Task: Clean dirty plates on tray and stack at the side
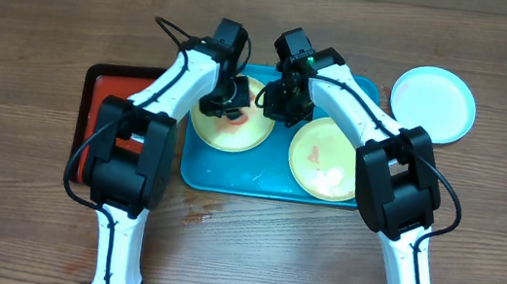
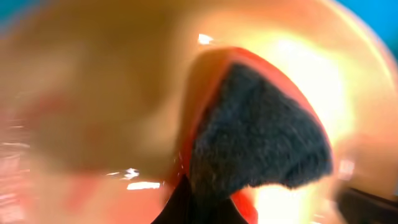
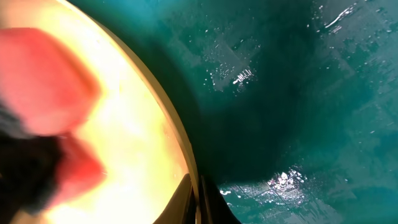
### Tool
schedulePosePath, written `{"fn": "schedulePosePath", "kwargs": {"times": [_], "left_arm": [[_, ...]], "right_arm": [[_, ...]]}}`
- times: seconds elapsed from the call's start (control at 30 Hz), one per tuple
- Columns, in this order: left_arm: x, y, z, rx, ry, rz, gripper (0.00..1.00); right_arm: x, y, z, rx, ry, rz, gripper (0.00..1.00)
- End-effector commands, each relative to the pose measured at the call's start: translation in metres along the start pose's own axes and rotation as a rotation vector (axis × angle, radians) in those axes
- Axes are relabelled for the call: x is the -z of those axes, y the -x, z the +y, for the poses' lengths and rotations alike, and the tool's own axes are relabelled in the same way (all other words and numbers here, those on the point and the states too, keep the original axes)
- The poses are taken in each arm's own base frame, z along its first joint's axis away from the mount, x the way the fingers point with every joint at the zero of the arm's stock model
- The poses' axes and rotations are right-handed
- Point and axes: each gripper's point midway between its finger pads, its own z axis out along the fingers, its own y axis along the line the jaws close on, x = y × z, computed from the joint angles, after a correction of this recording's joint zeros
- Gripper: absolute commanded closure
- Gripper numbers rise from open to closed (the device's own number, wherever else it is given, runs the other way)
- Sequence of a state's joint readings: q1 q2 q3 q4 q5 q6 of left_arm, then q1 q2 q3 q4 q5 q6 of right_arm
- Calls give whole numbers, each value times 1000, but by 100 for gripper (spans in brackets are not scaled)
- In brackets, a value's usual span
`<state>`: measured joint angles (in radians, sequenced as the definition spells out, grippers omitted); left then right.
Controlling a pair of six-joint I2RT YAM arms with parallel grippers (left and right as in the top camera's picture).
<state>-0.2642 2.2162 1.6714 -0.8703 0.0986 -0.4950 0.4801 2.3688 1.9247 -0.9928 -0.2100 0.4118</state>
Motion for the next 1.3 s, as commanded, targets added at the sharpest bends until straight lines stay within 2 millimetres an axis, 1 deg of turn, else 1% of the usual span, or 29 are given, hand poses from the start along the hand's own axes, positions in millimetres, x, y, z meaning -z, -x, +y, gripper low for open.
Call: {"fn": "schedulePosePath", "kwargs": {"times": [0.0,0.07,0.1,0.23,0.33,0.43,0.5,0.57,0.63,0.73,0.77,0.9,1.0,1.07,1.13,1.2,1.27], "left_arm": [[-1,18,78,80,267,-50,96],[6,22,88,97,288,-50,96],[10,23,89,103,285,-46,96],[27,32,77,112,223,-35,96],[46,41,68,111,197,-51,96],[72,50,62,114,189,-72,96],[94,57,63,132,178,-98,96],[118,66,68,157,163,-139,96],[136,74,77,187,150,-178,96],[154,81,103,245,147,-209,96],[155,81,112,266,145,-200,96],[150,72,142,337,141,-137,96],[142,66,160,377,153,-103,96],[135,60,168,391,163,-79,96],[128,55,174,402,172,-56,96],[121,49,177,407,179,-36,96],[117,46,178,407,182,-26,96]], "right_arm": [[-7,1,-15,-17,-65,-8,96],[-7,1,-15,-17,-64,-8,96],[-7,1,-15,-16,-64,-9,96],[-7,3,-14,-15,-61,-15,96],[-7,5,-14,-13,-57,-21,96],[-7,6,-13,2,-58,-25,96],[-7,8,-13,38,-57,-33,96],[-1,11,-10,84,-56,-44,96],[12,15,-5,112,-68,-64,96],[42,26,0,137,-145,-141,96],[58,30,2,152,-199,-188,96],[112,41,13,265,-415,-362,96],[167,46,18,333,-687,-548,96],[195,42,28,416,-848,-629,96],[218,35,40,512,-1005,-679,96],[237,26,54,606,-1166,-709,96],[251,16,68,682,-1283,-720,96]]}}
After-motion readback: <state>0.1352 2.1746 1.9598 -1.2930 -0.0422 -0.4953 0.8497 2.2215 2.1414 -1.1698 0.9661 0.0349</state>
